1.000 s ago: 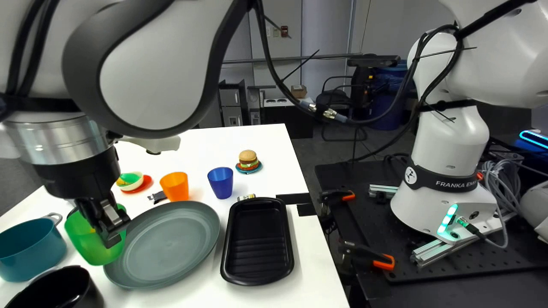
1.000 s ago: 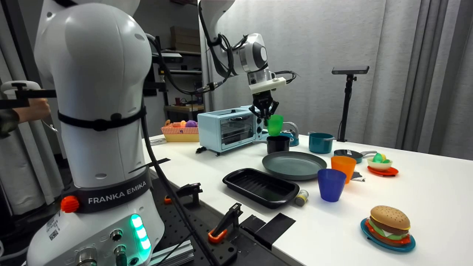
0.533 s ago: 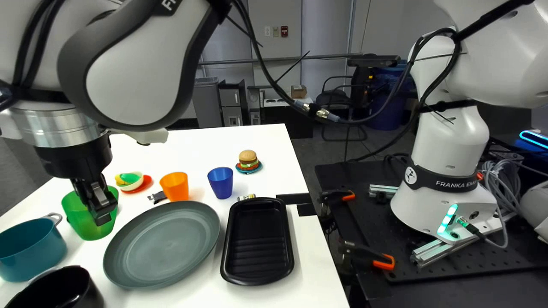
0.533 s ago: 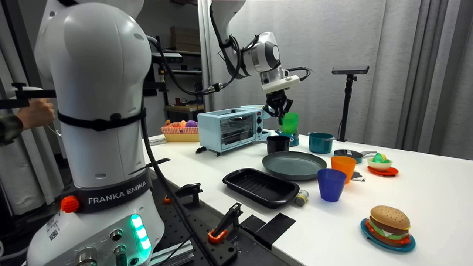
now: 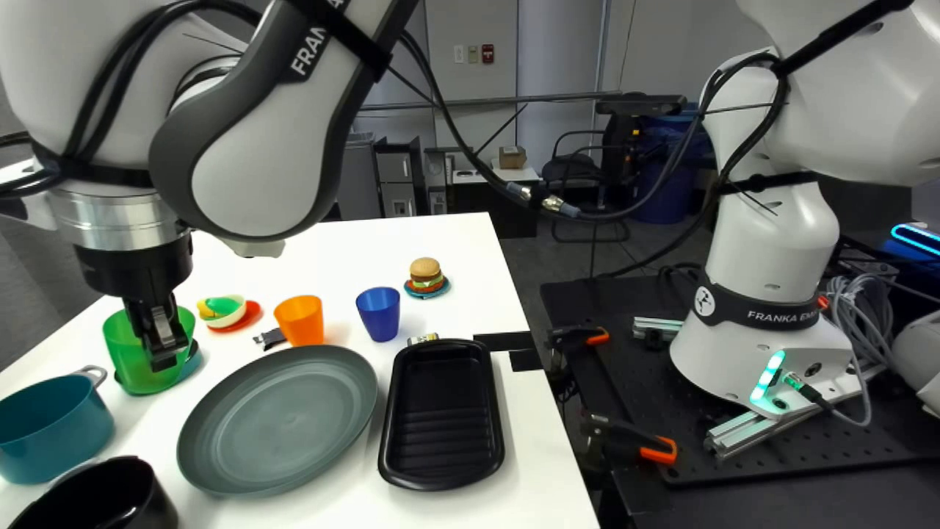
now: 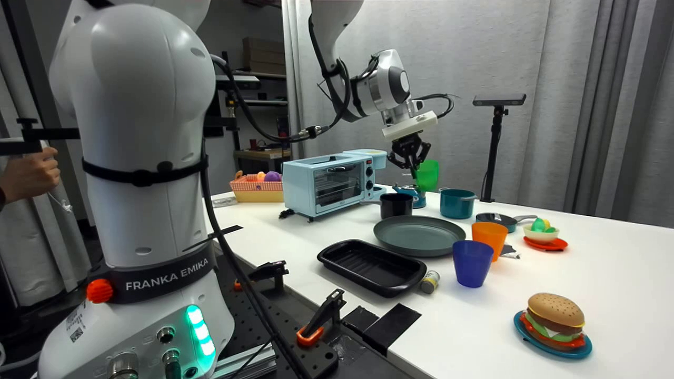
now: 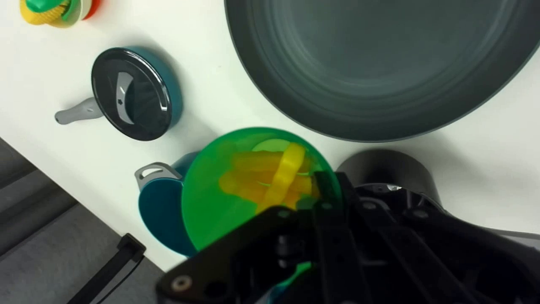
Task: Pour the fries out of the green cup and onto the grey plate
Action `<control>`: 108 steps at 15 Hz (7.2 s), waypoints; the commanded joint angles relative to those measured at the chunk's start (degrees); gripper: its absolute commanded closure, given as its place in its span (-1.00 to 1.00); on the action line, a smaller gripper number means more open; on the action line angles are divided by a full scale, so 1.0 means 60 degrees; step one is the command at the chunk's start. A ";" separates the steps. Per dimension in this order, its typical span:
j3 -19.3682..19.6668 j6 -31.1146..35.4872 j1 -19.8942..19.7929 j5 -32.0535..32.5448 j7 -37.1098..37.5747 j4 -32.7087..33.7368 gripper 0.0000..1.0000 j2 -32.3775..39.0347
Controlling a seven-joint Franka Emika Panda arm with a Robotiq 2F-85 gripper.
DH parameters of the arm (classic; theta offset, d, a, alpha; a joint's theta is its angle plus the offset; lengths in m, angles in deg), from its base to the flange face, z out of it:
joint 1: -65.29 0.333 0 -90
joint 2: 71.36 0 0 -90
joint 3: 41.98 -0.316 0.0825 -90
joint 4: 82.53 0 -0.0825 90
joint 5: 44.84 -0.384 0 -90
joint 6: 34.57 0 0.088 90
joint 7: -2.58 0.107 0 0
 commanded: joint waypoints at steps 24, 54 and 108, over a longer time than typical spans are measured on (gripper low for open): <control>0.0375 0.9615 -0.0912 -0.1595 0.1463 -0.3335 0.98 0.0150; -0.2381 1.4574 -0.3847 0.0502 0.8273 -0.3144 0.98 0.1781; -0.4738 1.3951 -0.5376 0.0148 0.4678 -0.3681 0.98 0.0884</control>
